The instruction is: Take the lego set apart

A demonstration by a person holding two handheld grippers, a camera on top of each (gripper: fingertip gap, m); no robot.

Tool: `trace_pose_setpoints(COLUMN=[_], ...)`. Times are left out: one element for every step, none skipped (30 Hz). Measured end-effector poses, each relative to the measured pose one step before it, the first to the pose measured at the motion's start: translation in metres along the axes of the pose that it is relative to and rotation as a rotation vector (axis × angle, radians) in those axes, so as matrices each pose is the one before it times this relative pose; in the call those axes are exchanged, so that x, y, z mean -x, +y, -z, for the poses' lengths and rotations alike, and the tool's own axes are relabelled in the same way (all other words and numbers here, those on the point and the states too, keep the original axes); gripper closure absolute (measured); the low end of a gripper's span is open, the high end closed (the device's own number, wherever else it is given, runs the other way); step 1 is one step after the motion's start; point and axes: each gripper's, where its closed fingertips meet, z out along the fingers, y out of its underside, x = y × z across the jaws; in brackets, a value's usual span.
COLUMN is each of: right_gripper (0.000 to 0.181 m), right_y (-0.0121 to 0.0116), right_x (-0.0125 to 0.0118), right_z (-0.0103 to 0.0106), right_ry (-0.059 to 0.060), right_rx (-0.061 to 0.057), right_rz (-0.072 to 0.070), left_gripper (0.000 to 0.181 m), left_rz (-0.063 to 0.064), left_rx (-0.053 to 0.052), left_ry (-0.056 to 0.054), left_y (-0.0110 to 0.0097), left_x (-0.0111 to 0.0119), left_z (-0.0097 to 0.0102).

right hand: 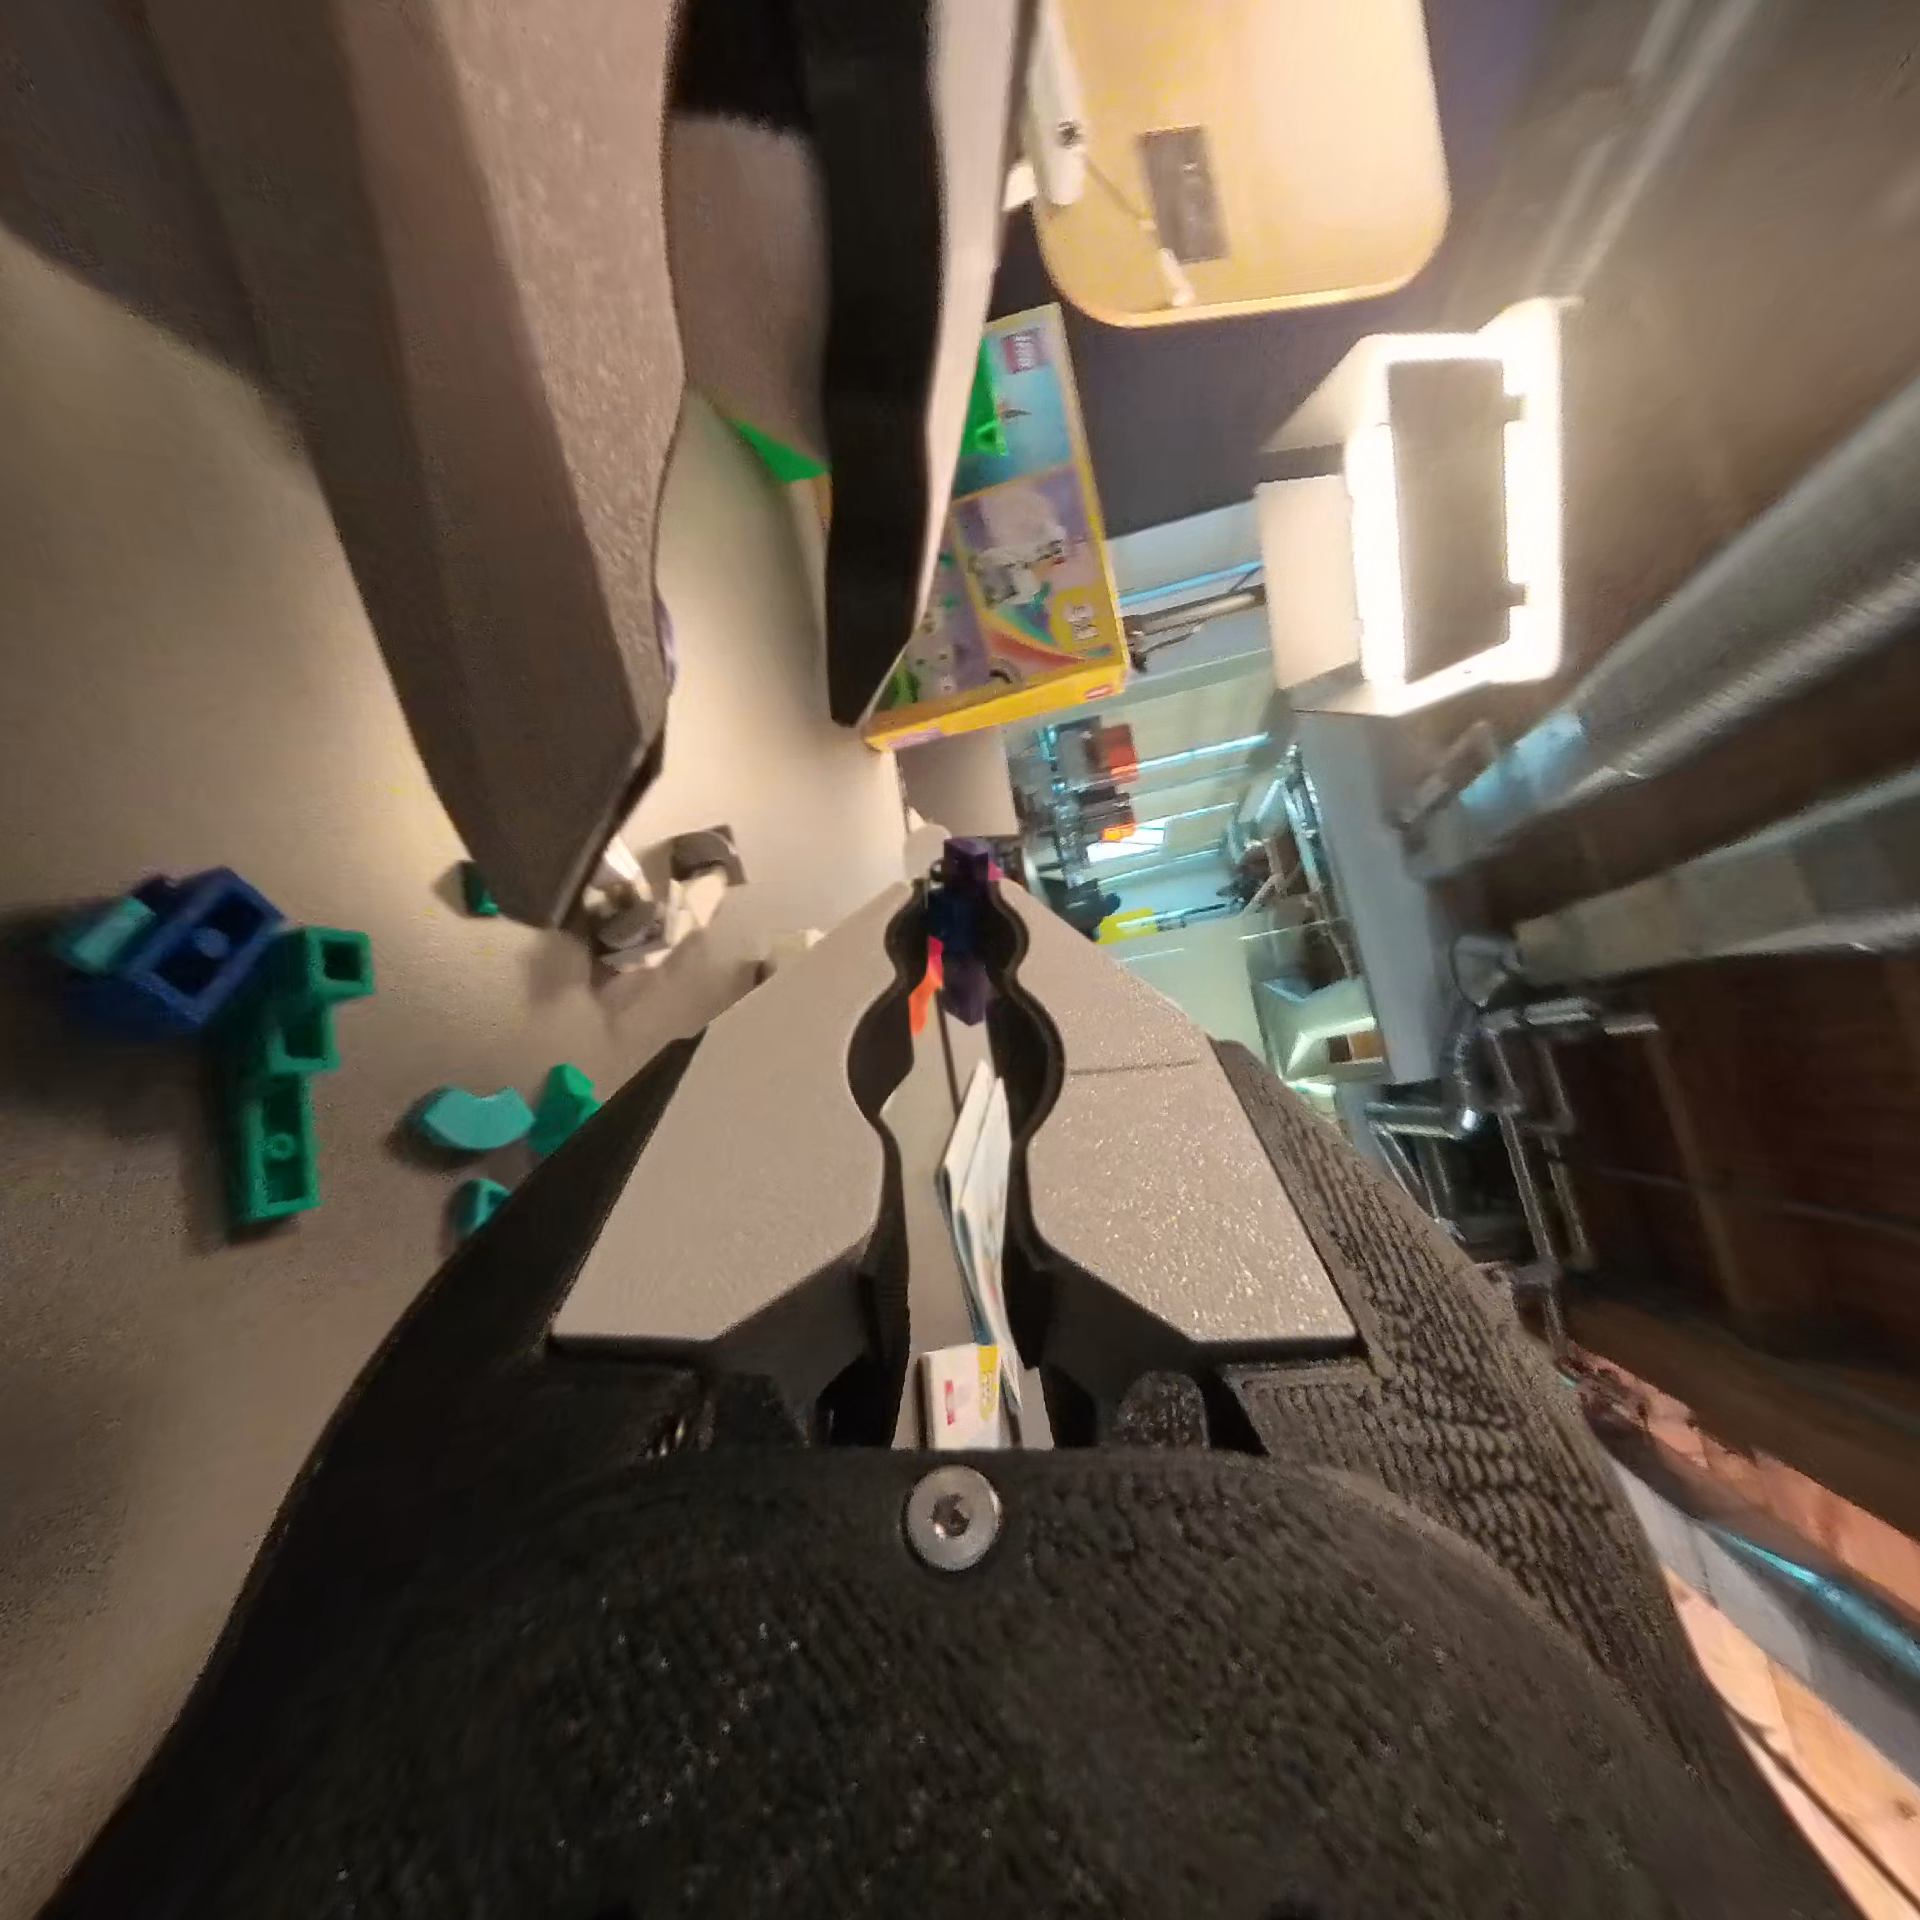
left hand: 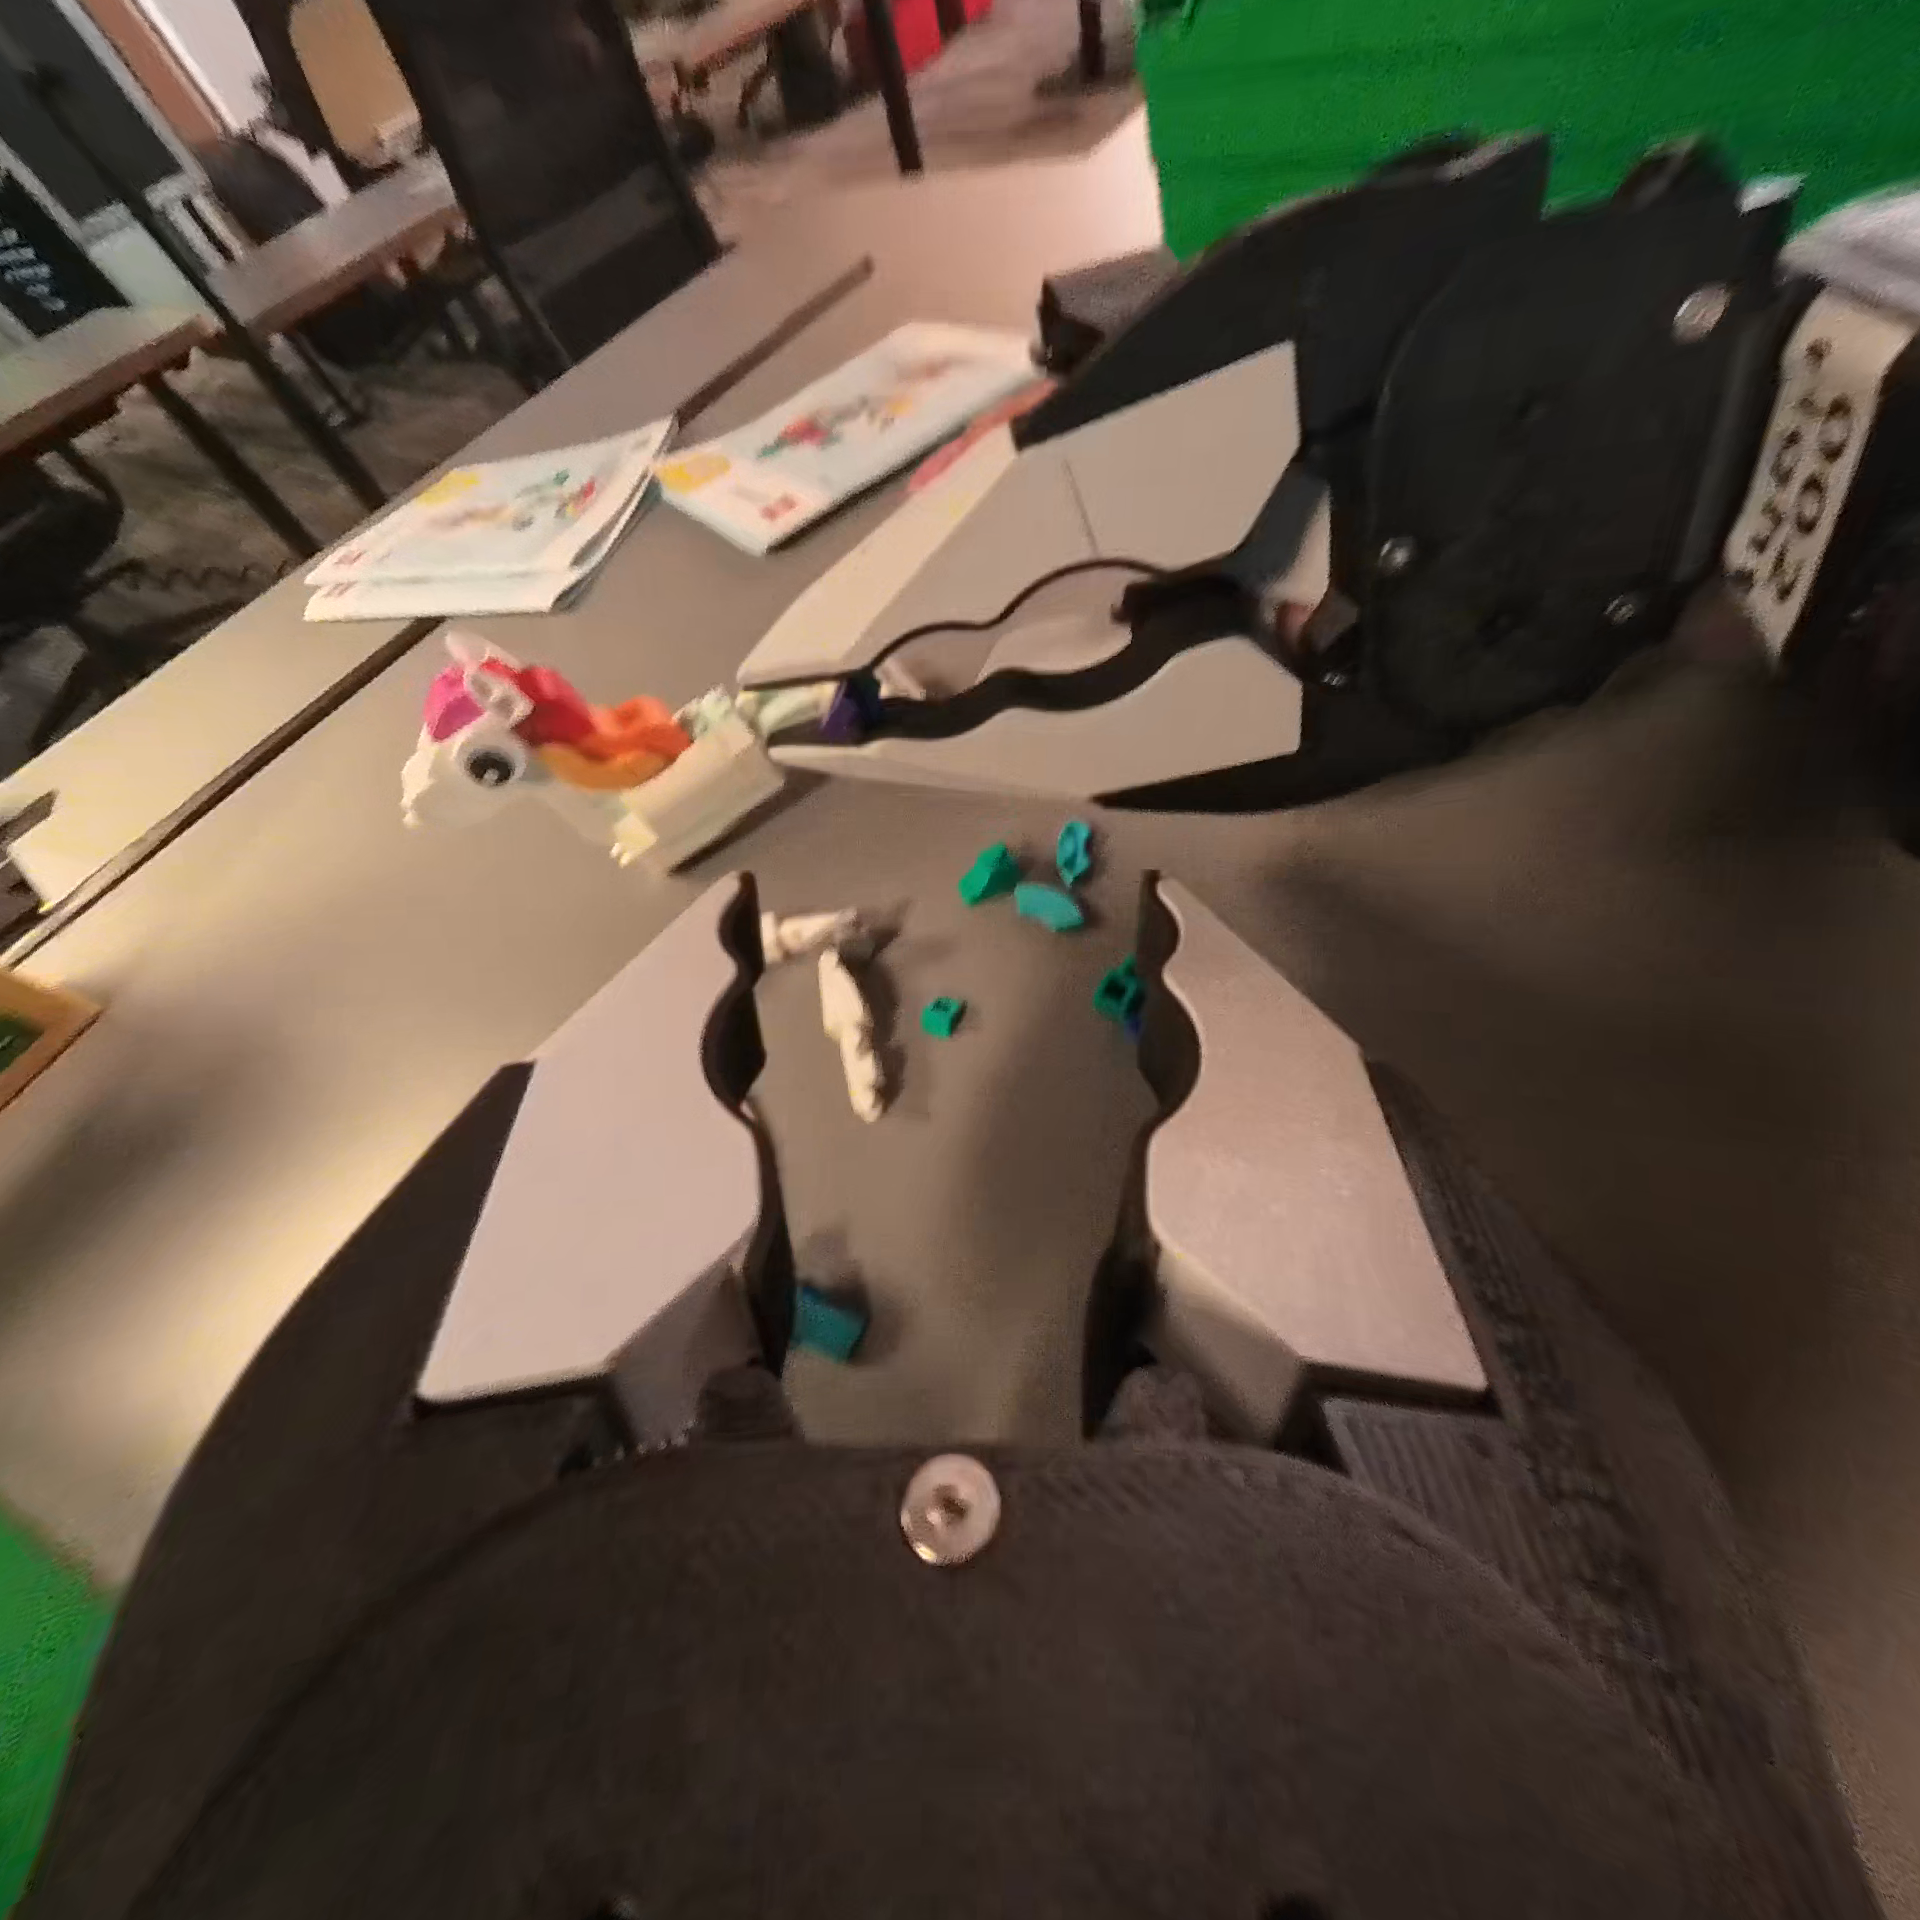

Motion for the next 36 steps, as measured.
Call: trace_pose_setpoints(right_gripper=[0.173, 0.172, 0.172, 0.172, 0.173, 0.173, 0.173, 0.173, 0.173, 0.173, 0.173, 0.173, 0.173, 0.173, 0.173, 0.173, 0.173, 0.173, 0.173, 0.173, 0.173, 0.173, 0.173, 0.173, 0.173, 0.173, 0.173, 0.173, 0.173, 0.173, 0.173, 0.173, 0.173, 0.173, 0.173, 0.173], right_y=[0.00202, 0.00093, -0.00025, -0.00081, -0.00137, -0.0018, -0.00164, -0.00097, -0.00034, -0.00019, -0.00112, -0.00173, -0.00138, -0.00063, 0.0002, 0.00043, -0.00008, -0.00013, 0.00014, 0.0001, -0.00035, -0.00014, 0.00035, 0.00022, 0.00019, 0.00048, 0.00076, 0.00054, 0.00005, -0.00021, -0.00028, -0.00035, -0.00051, -0.00046, -0.00033, 0.00019], right_x=[-0.00186, -0.00153, -0.00143, -0.00166, -0.00234, -0.00173, 0.0, 0.00125, 0.00235, 0.00292, 0.00271, 0.0021, 0.00198, 0.00205, 0.00299, 0.00427, 0.00443, 0.0041, 0.00411, 0.0036, 0.00319, 0.00371, 0.00391, 0.00244, 0.00124, 0.00116, 0.00028, -0.00034, -0.00027, -0.00023, 0.00054, 0.00076, -0.00005, -0.00049, 0.0, 0.00034], right_z=[0.00159, 0.00123, 0.00088, 0.00056, 0.00016, 0.00002, -0.00004, -0.00015, -0.00048, -0.00048, -0.00037, 0.00004, 0.00013, 0.00005, -0.00009, -0.00033, -0.00024, -0.00019, -0.00029, -0.00033, -0.00009, -0.00026, -0.00029, -0.0002, 0.00003, 0.00003, -0.00014, -0.00006, 0.00011, 0.00024, 0.00007, -0.0001, -0.00015, -0.00007, 0.00002, 0.00006], right_ry=[0.016, 0.015, 0.0145, 0.0145, 0.0177, 0.014, 0.0049, -0.0016, -0.0076, -0.0117, -0.0116, -0.0092, -0.0091, -0.0111, -0.0174, -0.0262, -0.0277, -0.0261, -0.0265, -0.0243, -0.0215, -0.0252, -0.026, -0.0153, -0.0073, -0.0065, -0.0004, 0.0021, 0.0009, 0.0007, -0.0029, -0.0024, 0.0026, 0.0035, -0.0015, -0.0028], right_rx=[-0.0132, -0.0134, -0.0133, -0.0097, -0.0084, -0.01, -0.0103, -0.0078, -0.0039, -0.0032, -0.0073, -0.0098, -0.0068, -0.0023, -0.0001, -0.0005, -0.002, 0.0002, 0.0047, 0.0034, -0.0011, -0.0012, 0.0007, -0.0003, 0.0001, 0.0019, 0.0031, 0.0028, 0.0, -0.0014, -0.0001, 0.0004, 0.0004, -0.0001, -0.0011, 0.0008], right_rz=[-0.0079, -0.0076, -0.0113, -0.0128, -0.0121, -0.0113, -0.0067, -0.0007, 0.0008, -0.0011, -0.0014, 0.0001, 0.0006, 0.0004, -0.0014, -0.0048, -0.0061, -0.0041, -0.0037, -0.0047, -0.0049, -0.0064, -0.0061, -0.0016, 0.0022, 0.0042, 0.0034, 0.0006, -0.001, -0.0017, -0.0002, 0.0036, 0.0044, 0.0006, -0.0036, -0.0043], left_gripper=[0.117, 0.113, 0.124, 0.128, 0.135, 0.144, 0.149, 0.151, 0.153, 0.154, 0.157, 0.161, 0.171, 0.176, 0.176, 0.177, 0.178, 0.178, 0.178, 0.178, 0.179, 0.178, 0.178, 0.178, 0.178, 0.178, 0.174, 0.171, 0.168, 0.167, 0.168, 0.172, 0.177, 0.177, 0.177, 0.177], left_rz=[0.0178, 0.0139, 0.0066, 0.0001, 0.0021, 0.0004, 0.0129, 0.0117, 0.0008, -0.0086, -0.0171, -0.02, -0.0241, -0.0269, -0.031, -0.0285, -0.0223, -0.0172, -0.0231, -0.0301, -0.0388, -0.0422, -0.0413, -0.0358, -0.0334, -0.0316, -0.024, -0.0166, -0.01, -0.0017, 0.01, 0.0196, 0.0251, 0.0234, 0.0197, 0.015], left_rx=[-0.0502, -0.052, -0.0343, -0.0569, -0.0533, -0.0242, -0.0062, -0.0111, -0.0104, -0.0089, -0.0078, -0.0038, -0.0007, 0.0069, 0.0161, 0.0235, 0.0195, 0.0208, 0.0206, 0.0178, 0.0129, 0.0165, 0.0214, 0.0122, 0.0061, 0.0067, 0.0092, 0.0021, -0.0003, -0.001, 0.0013, 0.0012, -0.0006, -0.0048, -0.002, 0.0044], left_ry=[0.0108, 0.0059, 0.0058, -0.0116, -0.0137, 0.0055, 0.0051, 0.0198, 0.0284, 0.0177, 0.0186, 0.0138, 0.0062, -0.0083, 0.0108, 0.0136, 0.0123, 0.0154, 0.0056, -0.0003, -0.0084, -0.0106, -0.013, -0.0171, -0.0182, -0.0124, -0.004, 0.0002, -0.0016, 0.0029, 0.0037, 0.0007, -0.0038, 0.0125, 0.0111, 0.0095], left_y=[-0.00482, -0.00401, -0.00412, -0.00857, -0.0068, -0.00143, -0.0002, -0.00129, -0.00117, -0.00091, -0.00061, -0.00018, 0.00031, 0.00147, 0.00284, 0.00384, 0.00335, 0.00304, 0.00339, 0.00295, 0.00213, 0.00261, 0.00323, 0.00138, 0.00049, 0.00097, 0.00136, -0.00007, -0.00011, -0.00018, 0.00015, 0.00032, 0.00036, -0.00042, -0.00002, 0.00065], left_x=[-0.0005, 0.00115, 0.00225, 0.00494, 0.00553, 0.00257, 0.00201, -0.00084, -0.00279, -0.00192, -0.00227, -0.0018, -0.00086, 0.00147, -0.00097, -0.00117, -0.00126, -0.00224, -0.0011, -0.00129, -0.00118, -0.00158, -0.00138, -0.00111, -0.00068, -0.00097, -0.00143, -0.00171, -0.00076, -0.00057, 0.00012, 0.00153, 0.00277, 0.00052, 0.00026, 0.0001], left_z=[-0.00481, -0.00388, -0.00174, 0.00002, 0.00077, -0.00002, 0.00003, 0.00074, 0.00086, 0.00059, 0.00047, 0.00043, 0.00045, 0.00045, 0.00031, 0.00022, 0.00043, 0.00017, 0.00027, 0.00038, 0.00065, 0.00047, -0.00028, -0.00016, -0.00011, -0.00043, -0.00069, -0.00033, -0.00004, 0.00011, 0.00023, 0.00027, 0.00038, 0.0005, 0.00027, -0.00014])
